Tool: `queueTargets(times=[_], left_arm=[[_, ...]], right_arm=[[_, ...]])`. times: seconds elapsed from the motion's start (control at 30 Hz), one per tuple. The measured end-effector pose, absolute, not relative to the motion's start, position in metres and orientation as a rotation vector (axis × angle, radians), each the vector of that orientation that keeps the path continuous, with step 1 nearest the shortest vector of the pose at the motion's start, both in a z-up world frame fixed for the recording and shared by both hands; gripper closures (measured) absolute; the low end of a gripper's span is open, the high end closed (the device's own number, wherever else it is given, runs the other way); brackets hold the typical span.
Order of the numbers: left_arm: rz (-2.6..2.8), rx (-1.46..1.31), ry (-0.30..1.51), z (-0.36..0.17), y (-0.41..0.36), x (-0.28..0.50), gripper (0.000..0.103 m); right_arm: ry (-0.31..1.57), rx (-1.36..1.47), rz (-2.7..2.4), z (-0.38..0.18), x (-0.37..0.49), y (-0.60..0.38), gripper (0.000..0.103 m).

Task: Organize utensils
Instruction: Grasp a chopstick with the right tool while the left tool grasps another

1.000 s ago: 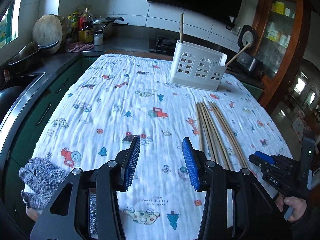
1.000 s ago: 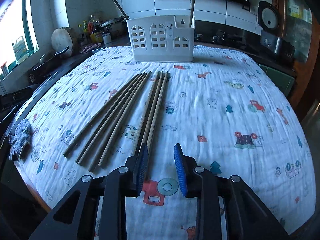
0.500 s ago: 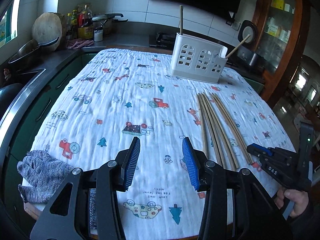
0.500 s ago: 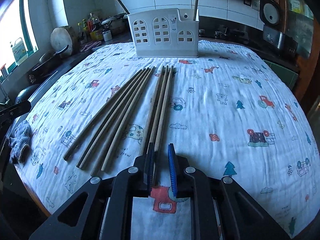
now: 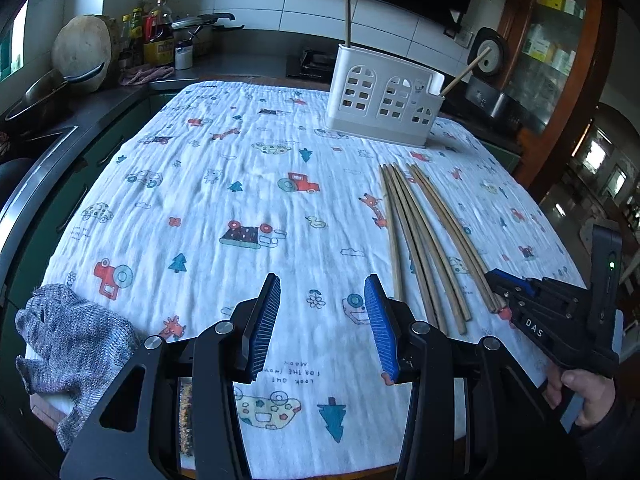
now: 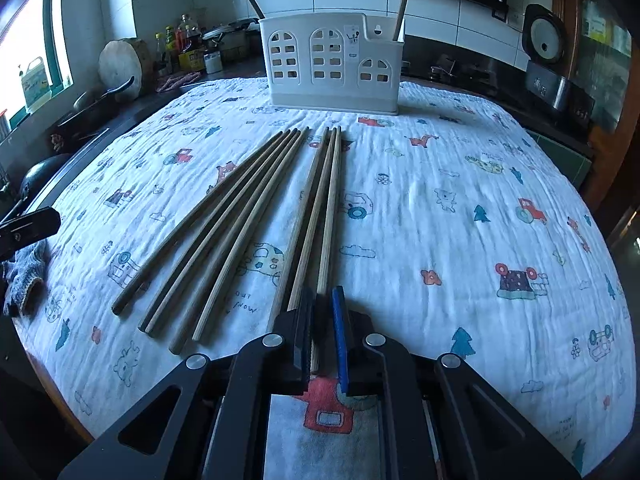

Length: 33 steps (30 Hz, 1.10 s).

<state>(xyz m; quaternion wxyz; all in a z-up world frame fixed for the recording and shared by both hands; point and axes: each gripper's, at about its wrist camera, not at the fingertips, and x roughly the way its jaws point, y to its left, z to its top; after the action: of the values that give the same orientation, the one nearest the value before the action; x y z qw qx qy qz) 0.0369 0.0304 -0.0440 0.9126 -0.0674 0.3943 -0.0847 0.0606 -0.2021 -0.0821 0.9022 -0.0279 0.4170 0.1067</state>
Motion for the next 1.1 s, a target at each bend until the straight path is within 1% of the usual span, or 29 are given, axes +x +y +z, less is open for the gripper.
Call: queueTargets(times=[0.23, 0.3, 0.47, 0.57, 0.83, 0.97, 1.1], left_arm=[[-0.259, -0.127, 0.848, -0.061, 0.001, 0.043, 0.060], [-0.286, -0.124, 0.857, -0.065, -0.008, 0.047, 0.063], [-0.314, -0.094, 0.889, -0.079, -0.030, 0.062, 0.077], [-0.313, -0.095, 0.905, -0.086, -0.033, 0.070, 0.083], [-0.286, -0.077, 0.905, -0.091, -0.040, 0.073, 0.089], [-0.238, -0.038, 0.893, -0.091, -0.045, 0.071, 0.097], [-0.241, -0.030, 0.884, -0.086, -0.048, 0.069, 0.097]], right_arm=[[0.851, -0.031, 0.223, -0.080, 0.058, -0.209, 0.096], [0.842, -0.027, 0.218, -0.077, 0.056, -0.212, 0.096], [0.788, -0.021, 0.206, -0.059, 0.050, -0.221, 0.096], [0.756, -0.018, 0.207, -0.046, 0.047, -0.224, 0.096], [0.671, -0.024, 0.212, -0.012, 0.042, -0.229, 0.096], [0.643, -0.033, 0.215, -0.001, 0.041, -0.227, 0.096], [0.623, -0.036, 0.221, 0.009, 0.043, -0.227, 0.096]])
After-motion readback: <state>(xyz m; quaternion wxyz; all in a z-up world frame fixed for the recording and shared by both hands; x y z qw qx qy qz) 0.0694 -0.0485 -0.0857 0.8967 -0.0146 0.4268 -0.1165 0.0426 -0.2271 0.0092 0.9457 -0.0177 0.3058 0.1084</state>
